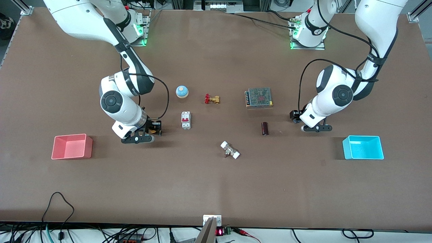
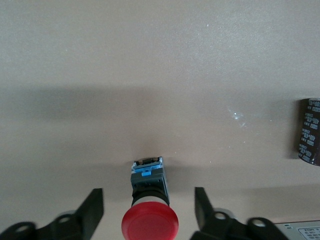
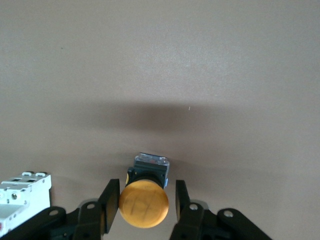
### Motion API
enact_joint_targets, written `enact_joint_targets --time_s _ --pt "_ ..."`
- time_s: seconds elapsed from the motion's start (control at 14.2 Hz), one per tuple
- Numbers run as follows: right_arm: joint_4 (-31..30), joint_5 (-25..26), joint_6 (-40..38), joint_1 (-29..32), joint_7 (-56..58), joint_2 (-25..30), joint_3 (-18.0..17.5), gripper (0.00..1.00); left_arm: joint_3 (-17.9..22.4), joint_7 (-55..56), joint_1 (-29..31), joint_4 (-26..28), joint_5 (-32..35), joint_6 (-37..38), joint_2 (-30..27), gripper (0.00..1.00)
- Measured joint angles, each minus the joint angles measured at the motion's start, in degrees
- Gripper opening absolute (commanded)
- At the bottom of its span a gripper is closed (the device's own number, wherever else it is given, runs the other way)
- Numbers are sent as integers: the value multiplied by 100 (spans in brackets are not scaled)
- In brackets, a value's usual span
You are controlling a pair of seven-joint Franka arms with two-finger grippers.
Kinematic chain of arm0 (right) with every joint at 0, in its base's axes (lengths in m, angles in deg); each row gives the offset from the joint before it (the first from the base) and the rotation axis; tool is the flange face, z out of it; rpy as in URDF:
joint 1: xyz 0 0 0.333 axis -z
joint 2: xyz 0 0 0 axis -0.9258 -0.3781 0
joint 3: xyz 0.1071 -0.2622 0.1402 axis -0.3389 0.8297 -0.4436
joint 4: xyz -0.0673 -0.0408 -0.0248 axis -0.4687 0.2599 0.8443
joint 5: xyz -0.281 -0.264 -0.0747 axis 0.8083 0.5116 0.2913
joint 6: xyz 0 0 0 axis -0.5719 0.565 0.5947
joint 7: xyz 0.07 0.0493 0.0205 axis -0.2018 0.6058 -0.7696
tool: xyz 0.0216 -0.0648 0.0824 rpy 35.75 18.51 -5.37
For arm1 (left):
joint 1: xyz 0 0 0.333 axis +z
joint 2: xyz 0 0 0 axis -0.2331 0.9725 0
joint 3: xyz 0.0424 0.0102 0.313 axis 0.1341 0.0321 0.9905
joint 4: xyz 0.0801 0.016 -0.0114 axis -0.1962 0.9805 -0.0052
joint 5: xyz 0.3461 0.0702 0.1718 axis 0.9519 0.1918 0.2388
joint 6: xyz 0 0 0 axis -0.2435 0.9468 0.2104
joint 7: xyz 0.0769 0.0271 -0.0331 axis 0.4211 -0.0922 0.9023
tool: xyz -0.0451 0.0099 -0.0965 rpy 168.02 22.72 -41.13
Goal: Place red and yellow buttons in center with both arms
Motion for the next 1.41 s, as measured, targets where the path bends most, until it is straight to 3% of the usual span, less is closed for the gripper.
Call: enact_joint_targets --time_s 0.07,0.14,0.28,0.49,0.84,1.05,1.27,1.41 --pt "3 0 10 0 0 0 0 94 0 1 0 -16 0 -4 -8 100" --pt "18 -1 23 0 -1 0 1 100 0 1 2 -59 2 -4 -37 100" --pt "134 -4 35 8 -1 26 9 100 3 -23 23 -295 9 237 -225 100" --pt "548 -101 -618 143 111 321 31 100 19 -241 81 -1348 13 1658 -525 100" --pt "949 -410 -2097 584 1001 1312 107 100 21 -724 136 -2984 17 3574 -606 100" --pt "962 -410 -2622 771 1331 1973 462 100 26 -1163 182 -3983 19 4600 -615 100" --pt "960 -397 -3135 816 1398 2538 649 100 45 -2020 536 -4399 19 4863 -618 100" --pt "953 -394 -3311 837 1395 2760 683 100 265 -2293 513 -4437 10 4875 -747 100"
